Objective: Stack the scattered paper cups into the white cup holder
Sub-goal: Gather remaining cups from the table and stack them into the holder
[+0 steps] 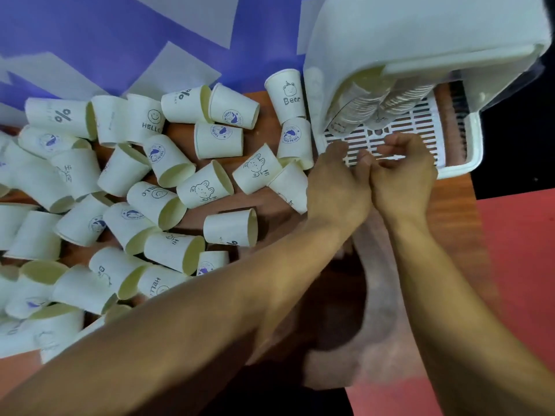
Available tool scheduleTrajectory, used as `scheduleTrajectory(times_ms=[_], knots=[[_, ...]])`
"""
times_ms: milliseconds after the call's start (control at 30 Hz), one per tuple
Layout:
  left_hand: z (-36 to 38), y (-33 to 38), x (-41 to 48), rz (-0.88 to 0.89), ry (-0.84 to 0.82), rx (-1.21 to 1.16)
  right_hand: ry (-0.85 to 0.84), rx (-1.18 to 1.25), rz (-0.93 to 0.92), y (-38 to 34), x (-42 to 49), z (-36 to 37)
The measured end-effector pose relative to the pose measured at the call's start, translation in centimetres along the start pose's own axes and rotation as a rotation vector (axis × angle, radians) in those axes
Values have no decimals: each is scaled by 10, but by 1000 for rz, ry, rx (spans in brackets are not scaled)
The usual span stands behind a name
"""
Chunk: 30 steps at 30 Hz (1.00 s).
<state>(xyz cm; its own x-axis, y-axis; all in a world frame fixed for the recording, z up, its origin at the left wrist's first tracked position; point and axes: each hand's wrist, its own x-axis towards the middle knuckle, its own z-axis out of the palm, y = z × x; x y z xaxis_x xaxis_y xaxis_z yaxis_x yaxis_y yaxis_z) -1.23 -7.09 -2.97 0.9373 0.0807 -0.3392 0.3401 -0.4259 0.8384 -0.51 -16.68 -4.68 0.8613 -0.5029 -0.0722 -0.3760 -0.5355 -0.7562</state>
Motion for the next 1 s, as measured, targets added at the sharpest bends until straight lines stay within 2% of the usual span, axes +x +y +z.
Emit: scheduleTrajectory(times_ms=[100, 233, 367, 500, 600, 700, 1000], knots=[[-29, -27, -6, 105, 9, 92, -72, -23, -121, -9, -29, 14], [-75, -62, 1, 146, -4, 271, -248, -75, -258, -17, -48, 42], [-111, -82, 30, 242, -79, 471, -407, -325, -472, -22, -46, 68], [-124, -87, 57, 349, -157, 687, -564, -527, -470, -34, -40, 76], [-125, -86, 71, 379, -232, 851, -573, -649, -454, -40, -38, 76], [-127, -85, 79, 361, -305, 891, -558, -725, -455, -42, -38, 78], [-150, -75, 60, 400, -218, 813, -461, -768, -364, -45, -58, 62]])
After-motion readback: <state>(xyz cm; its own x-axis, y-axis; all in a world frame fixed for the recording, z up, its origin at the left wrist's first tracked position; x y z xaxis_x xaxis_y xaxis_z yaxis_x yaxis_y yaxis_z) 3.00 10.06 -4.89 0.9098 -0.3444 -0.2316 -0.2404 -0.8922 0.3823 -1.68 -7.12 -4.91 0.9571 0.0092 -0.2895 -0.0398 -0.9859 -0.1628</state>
